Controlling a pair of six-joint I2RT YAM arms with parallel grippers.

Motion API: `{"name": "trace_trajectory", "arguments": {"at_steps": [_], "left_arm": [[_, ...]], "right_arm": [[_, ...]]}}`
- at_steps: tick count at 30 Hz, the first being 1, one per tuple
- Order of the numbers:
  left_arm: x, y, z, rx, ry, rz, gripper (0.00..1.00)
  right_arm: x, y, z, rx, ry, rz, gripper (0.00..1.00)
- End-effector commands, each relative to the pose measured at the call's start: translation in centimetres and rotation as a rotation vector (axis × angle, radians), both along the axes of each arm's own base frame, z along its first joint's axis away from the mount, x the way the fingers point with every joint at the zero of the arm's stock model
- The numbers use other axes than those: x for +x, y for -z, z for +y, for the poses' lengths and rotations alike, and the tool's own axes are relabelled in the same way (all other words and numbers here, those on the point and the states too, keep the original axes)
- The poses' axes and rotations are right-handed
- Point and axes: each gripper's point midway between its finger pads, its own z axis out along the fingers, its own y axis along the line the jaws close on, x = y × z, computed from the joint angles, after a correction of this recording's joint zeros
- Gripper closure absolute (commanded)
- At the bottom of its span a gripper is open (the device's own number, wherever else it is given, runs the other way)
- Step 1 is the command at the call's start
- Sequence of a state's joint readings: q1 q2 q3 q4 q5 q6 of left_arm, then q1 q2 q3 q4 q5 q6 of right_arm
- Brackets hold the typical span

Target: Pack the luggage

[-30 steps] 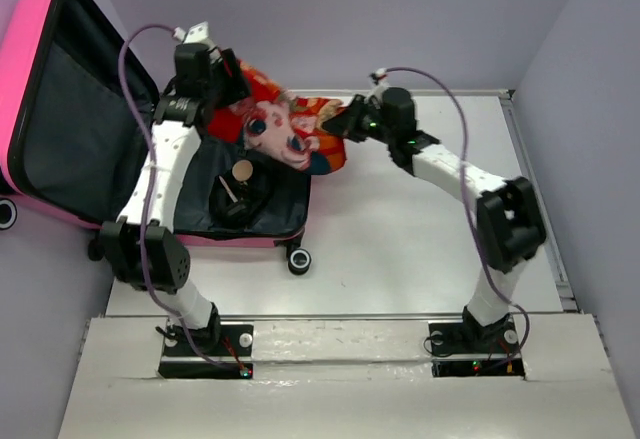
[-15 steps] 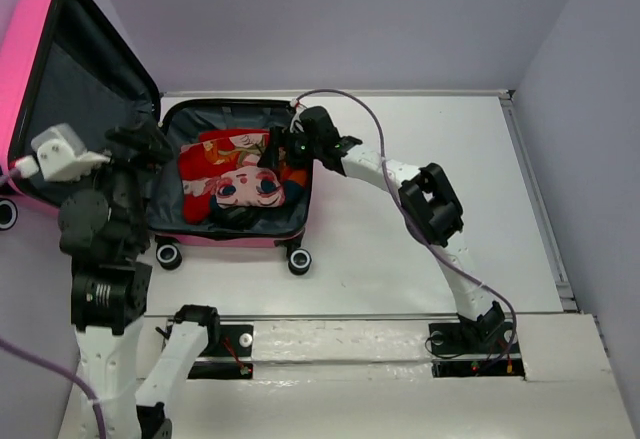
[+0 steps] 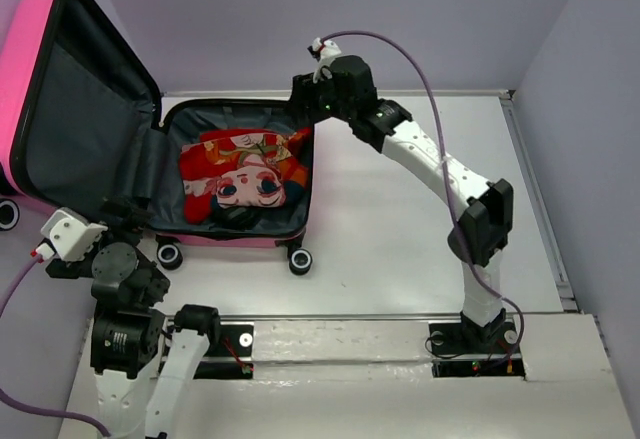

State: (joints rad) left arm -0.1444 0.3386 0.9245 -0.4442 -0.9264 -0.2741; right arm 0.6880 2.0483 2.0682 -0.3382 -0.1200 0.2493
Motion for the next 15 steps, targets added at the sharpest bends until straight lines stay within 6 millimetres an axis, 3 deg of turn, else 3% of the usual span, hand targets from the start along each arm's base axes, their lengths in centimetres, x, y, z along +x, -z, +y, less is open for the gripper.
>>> {"name": "trace_trajectory", "arguments": {"at_steps": [1,2,3,5,6,8,10,11,12,13,15], "left_arm": [[-1.7,0.7,2.4,0.017,-0.223,0.019,0.01],[-1.7,0.9,2.6,0.018,-0.246,0.03,0.01],[-1.7,1.1,2.8,0.023,-0.269,0.045,0.01],[-1.3,1.8,3.0,0.035,-0.316,0.071,0.01],[-0.9,2.3,3.0,0.028,-0.335,0.07,0.01],[1.0,4.0,2.9,0.049,-0.356,0.124,0.01],[2.6,5.2,3.3,0.063,-0.39,0.207,0.01],[2.7,4.6,3.7,0.053,-0.404,0.204,0.01],[2.2,4.3,5.1,0.045,-0.466,0.204,0.01],[3.2,4.6,5.6,0.055,-0.448,0.247,0.01],[2.8,4.6,7.3,0.028,-0.524,0.264,0.02]], "right_arm": [[-1.8,-1.0,-2.4,-0.035,0.018,-0.056,0.65],[-2.3,1.4,-2.8,-0.051,0.02,-0.031,0.74],[-3.2,0.6,-3.3,-0.029,0.015,-0.042,0.81],[-4.0,1.2,-3.5,-0.012,0.0,-0.041,0.81],[-4.7,3.0,-3.8,-0.026,-0.009,-0.013,0.79],[-5.9,2.9,-3.6,0.0,-0.058,-0.016,0.78],[-7.0,4.5,-3.9,0.006,-0.11,0.034,0.7],[-7.4,4.9,-3.8,0.011,-0.126,0.04,0.65],[-7.6,6.6,-4.5,-0.001,-0.129,0.069,0.53],[-7.7,7.0,-5.0,0.009,-0.139,0.086,0.49],[-8.2,7.9,-5.3,0.029,-0.178,0.104,0.41]]}}
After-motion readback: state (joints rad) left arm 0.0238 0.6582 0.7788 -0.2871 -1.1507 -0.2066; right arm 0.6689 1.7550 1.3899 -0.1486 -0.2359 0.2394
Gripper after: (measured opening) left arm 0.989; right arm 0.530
